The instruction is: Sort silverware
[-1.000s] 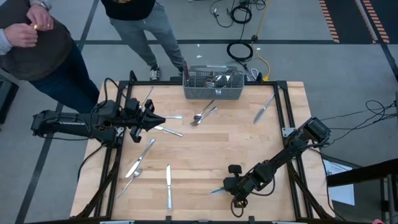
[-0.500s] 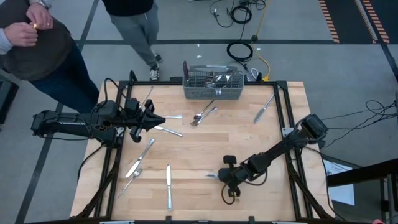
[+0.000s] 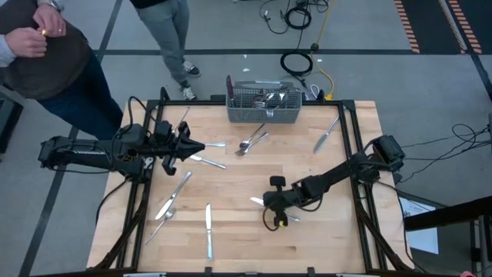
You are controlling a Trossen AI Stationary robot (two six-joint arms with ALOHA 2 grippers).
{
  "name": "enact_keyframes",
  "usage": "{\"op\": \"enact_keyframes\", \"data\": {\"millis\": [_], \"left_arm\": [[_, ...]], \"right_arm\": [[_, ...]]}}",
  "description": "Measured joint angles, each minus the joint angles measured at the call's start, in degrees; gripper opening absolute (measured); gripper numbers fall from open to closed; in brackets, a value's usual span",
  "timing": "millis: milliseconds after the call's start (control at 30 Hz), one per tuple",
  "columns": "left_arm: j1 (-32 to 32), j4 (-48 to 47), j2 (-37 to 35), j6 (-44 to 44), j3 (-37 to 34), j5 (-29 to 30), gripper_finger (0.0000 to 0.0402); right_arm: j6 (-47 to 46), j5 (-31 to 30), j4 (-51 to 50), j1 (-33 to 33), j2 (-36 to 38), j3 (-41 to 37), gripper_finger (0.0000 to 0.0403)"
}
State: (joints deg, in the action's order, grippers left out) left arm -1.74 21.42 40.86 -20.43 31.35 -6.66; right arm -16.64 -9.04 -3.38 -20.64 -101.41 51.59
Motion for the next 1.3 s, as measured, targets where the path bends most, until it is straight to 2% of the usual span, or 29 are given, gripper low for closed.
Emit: {"op": "enact_keyframes", "data": {"millis": [200, 367, 467, 633, 767, 1000, 1133, 1300], "left_arm": [[0.0, -0.12, 0.0, -0.26, 0.0, 1.17, 0.0022], [0.0, -0.09, 0.0, -2.27, 0.0, 1.17, 0.0022], [0.0, -0.1, 0.21, -3.14, 0.0, 1.17, 0.0022], [0.0, 0.11, 1.54, -3.19, 0.0, 1.12, 0.0022], [0.0, 0.73, 4.08, -3.28, 0.0, 0.48, 0.0022], [0.0, 5.51, 9.34, -4.76, 0.0, -2.46, 0.0022], [0.0, 8.06, 11.36, -4.75, -0.02, -3.46, 0.0022], [0.0, 8.66, 12.42, -4.57, -0.02, -3.6, 0.0022]], "right_arm": [[-4.42, -0.1, -1.96, -0.97, 6.7, 0.1, 0.0], [-14.18, -8.11, -13.27, -7.49, 14.11, 0.22, 0.0], [-23.73, -11.28, -20.77, -13.16, 15.28, 0.22, 0.0], [-43.03, -19.7, -28.23, -22.8, 14.54, 0.13, 0.0], [-53.16, -23.98, -30.95, -26.48, 13.29, 0.13, 0.0], [-59.63, -24.41, -28.93, -27.91, 7.42, 0.13, 0.0], [-63.79, -27.14, -25.97, -29.39, 4.15, 0.13, 0.0], [-68.9, -29.12, -27.08, -31.11, 2.61, 0.13, 0.0]]}}
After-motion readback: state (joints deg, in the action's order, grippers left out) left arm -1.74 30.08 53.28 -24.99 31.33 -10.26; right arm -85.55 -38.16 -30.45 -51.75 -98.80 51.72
